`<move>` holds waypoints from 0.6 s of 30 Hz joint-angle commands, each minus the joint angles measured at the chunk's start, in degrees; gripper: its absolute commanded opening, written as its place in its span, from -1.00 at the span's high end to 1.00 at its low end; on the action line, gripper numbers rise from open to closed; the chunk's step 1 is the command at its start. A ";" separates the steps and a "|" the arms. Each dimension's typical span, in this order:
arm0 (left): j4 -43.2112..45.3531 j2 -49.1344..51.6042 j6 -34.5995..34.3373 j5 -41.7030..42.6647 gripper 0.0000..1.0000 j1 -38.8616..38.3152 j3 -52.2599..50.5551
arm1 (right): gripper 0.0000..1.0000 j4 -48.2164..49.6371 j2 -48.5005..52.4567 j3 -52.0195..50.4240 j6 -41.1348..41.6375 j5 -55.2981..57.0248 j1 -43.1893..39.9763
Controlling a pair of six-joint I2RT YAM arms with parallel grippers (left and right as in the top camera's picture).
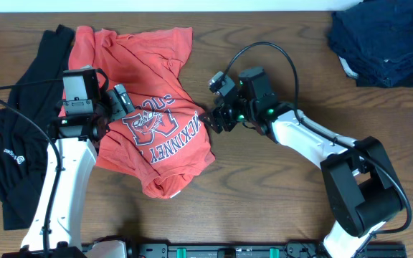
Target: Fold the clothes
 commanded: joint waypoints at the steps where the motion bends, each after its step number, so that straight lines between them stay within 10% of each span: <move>1: -0.68 -0.39 0.96 -0.87 -0.90 0.15 0.13 | -0.54 -3.02 1.27 3.39 -7.85 0.46 1.81; 9: -1.79 -0.39 1.01 -0.87 -0.91 0.15 0.09 | -0.41 -13.64 7.26 9.51 -18.16 0.57 5.38; 14: -2.03 -0.39 1.18 -0.92 -0.90 0.15 0.09 | 0.63 -14.51 7.45 11.15 -16.74 1.73 4.85; 18: -2.08 -0.39 1.18 -0.92 -0.88 0.15 0.09 | 0.95 -18.67 6.19 14.91 -12.76 2.16 2.56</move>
